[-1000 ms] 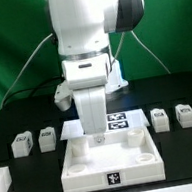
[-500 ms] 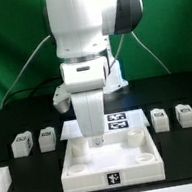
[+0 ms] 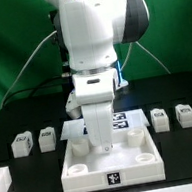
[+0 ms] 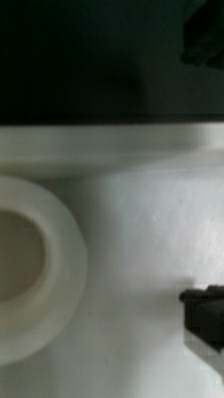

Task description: Assemble one leg

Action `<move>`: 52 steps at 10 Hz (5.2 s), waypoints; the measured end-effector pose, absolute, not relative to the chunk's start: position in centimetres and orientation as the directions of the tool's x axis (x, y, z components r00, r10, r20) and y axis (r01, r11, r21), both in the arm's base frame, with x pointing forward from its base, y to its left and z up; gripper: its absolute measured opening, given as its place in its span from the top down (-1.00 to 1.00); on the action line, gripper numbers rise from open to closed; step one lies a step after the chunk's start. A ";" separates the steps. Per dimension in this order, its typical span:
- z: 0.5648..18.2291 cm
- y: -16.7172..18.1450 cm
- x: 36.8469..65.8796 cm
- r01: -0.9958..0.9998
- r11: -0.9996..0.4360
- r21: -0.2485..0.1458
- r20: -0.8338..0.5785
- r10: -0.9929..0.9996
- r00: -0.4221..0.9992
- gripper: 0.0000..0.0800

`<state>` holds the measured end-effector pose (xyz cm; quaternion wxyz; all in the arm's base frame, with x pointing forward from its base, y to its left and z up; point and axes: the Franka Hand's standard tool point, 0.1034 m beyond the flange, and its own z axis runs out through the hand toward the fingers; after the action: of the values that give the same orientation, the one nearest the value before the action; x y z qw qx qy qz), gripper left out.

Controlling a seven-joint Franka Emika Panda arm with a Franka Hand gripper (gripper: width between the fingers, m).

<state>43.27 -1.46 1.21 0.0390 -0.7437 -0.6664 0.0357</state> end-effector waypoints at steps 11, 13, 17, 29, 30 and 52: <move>1.3 -1.6 43.5 0.989 -0.113 -0.094 0.000 0.994 0.113 0.84; 1.3 -1.6 43.6 0.989 -0.113 -0.093 0.000 0.994 0.114 0.84; 2.1 1.2 47.4 0.998 -0.038 -0.044 0.025 0.999 0.039 0.84; 1.2 6.7 49.6 0.999 -0.017 -0.043 0.059 0.998 0.019 0.03; 1.2 6.7 49.6 0.999 -0.017 -0.043 0.059 0.998 0.020 0.03; 4.3 17.0 44.0 0.144 -0.985 -0.095 -0.013 0.146 0.989 -0.62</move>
Offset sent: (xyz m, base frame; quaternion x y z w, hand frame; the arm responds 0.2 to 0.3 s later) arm 0.0000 0.0000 0.0000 0.0000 0.0000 0.0000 1.0000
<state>44.00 16.97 4.34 0.0471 -0.9962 -0.0727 0.0100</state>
